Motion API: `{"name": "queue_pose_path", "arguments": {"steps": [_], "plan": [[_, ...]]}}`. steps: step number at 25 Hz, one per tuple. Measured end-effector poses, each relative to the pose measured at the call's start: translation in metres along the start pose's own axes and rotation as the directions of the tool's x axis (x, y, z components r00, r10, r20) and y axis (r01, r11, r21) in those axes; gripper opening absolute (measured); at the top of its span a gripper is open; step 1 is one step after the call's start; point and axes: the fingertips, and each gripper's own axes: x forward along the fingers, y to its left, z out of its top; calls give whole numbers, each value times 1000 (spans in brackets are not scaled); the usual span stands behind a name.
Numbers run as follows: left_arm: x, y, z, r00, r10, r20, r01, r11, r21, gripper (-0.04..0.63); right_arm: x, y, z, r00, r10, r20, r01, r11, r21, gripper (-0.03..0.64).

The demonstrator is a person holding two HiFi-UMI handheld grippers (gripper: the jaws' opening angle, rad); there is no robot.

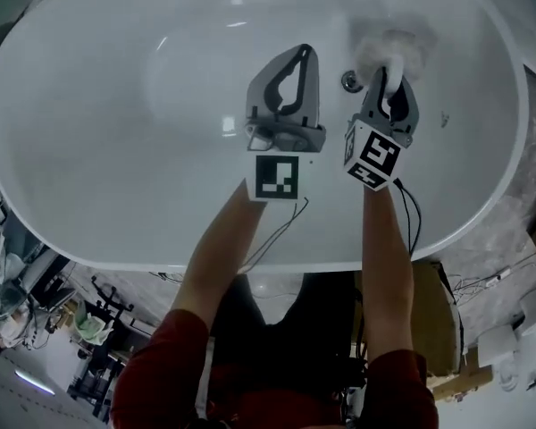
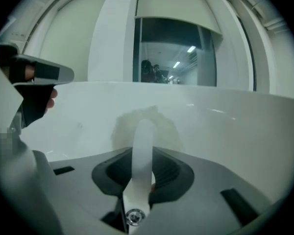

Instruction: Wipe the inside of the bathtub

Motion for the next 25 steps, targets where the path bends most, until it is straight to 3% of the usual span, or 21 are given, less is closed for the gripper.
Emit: {"name": "queue_pose_path", "arguments": {"steps": [5,11,20,25], "plan": [[2,4,-51,999,-14,-45,14,1000,-4,15,44,-5,-62,996,-50,-68,50,999,-7,94],[8,11,-104,997,-2,-76,1,1000,-17,15,88,-1,-112,994,-47,-103,44,998,-34,94],[26,18,-141,999,6,-52,-8,999,-37,15,141,-7,-139,997,-50,-56,42,990,-133,95],[32,56,-152,998,24,-52,-26,999,-43,15,156,17,-135,995,-91,-36,88,993,-82,95]]}}
